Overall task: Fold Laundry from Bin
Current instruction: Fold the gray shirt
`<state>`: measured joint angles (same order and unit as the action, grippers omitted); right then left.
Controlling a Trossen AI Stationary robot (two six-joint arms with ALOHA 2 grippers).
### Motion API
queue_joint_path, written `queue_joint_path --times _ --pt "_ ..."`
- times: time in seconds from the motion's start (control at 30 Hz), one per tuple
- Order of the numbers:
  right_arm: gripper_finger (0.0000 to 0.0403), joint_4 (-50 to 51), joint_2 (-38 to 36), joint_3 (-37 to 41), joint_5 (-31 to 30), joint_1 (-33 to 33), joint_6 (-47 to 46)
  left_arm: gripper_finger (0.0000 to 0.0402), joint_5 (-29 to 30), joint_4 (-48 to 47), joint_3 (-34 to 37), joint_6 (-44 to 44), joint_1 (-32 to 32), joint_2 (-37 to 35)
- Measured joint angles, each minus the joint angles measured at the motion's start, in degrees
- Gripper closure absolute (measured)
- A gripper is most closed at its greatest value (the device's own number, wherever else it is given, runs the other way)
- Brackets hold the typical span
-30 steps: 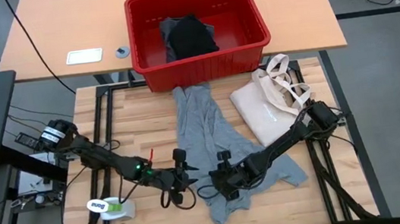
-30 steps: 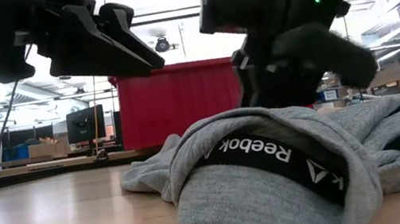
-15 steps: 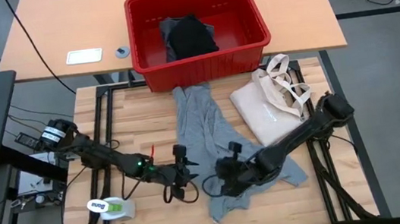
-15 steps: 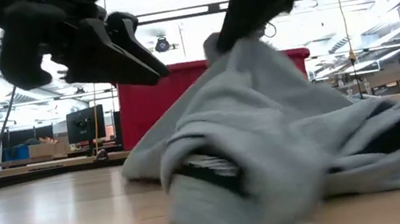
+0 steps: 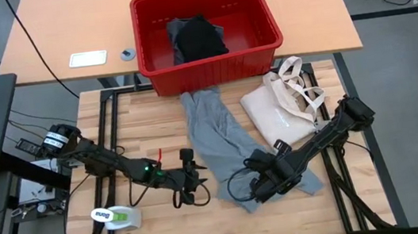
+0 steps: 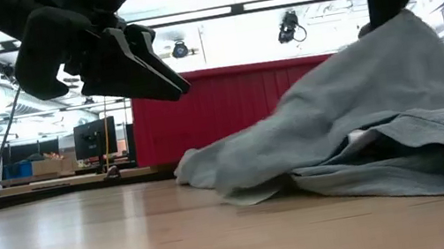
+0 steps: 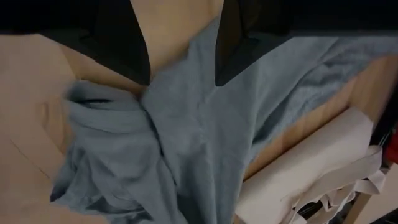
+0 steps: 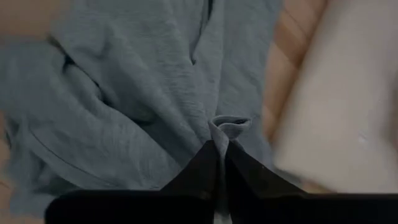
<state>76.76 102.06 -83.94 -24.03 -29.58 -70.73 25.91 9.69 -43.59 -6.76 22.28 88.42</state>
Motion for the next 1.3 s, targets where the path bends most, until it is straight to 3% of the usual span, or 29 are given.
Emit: queue_joint_path --times 0.2,0.43,0.67,0.77,0.87,1.1,1.3 --pt "0.0376 -5.62 0.00 0.00 7.10 -0.91 7.32 0.0214 -0.07 -0.02 0.01 1.65 0.00 0.02" --pt "0.0382 -29.63 -0.02 0.03 18.43 -2.43 28.25 0.0214 -0.09 -1.50 0.01 1.45 -0.33 0.02" --pt "0.0381 -45.99 -2.97 -2.12 18.55 -3.66 41.48 0.0214 -8.92 -3.60 0.01 -0.38 2.70 0.02" --pt "0.0381 -54.31 -4.62 -2.33 19.17 -4.01 46.17 0.0214 -9.05 -4.61 0.01 -0.42 4.06 0.02" --pt "0.0381 -50.99 -4.99 -2.38 16.97 -4.00 44.86 0.0214 -7.37 -4.17 0.01 -0.48 3.85 0.02" --pt "0.0368 -30.25 -4.24 0.48 8.72 -3.63 33.99 0.0214 -4.33 -1.25 0.01 -0.38 -2.83 0.17" --pt "0.0319 -28.57 -3.97 6.66 13.52 -4.11 26.91 0.0214 -5.28 1.43 0.00 -0.30 -14.74 3.08"
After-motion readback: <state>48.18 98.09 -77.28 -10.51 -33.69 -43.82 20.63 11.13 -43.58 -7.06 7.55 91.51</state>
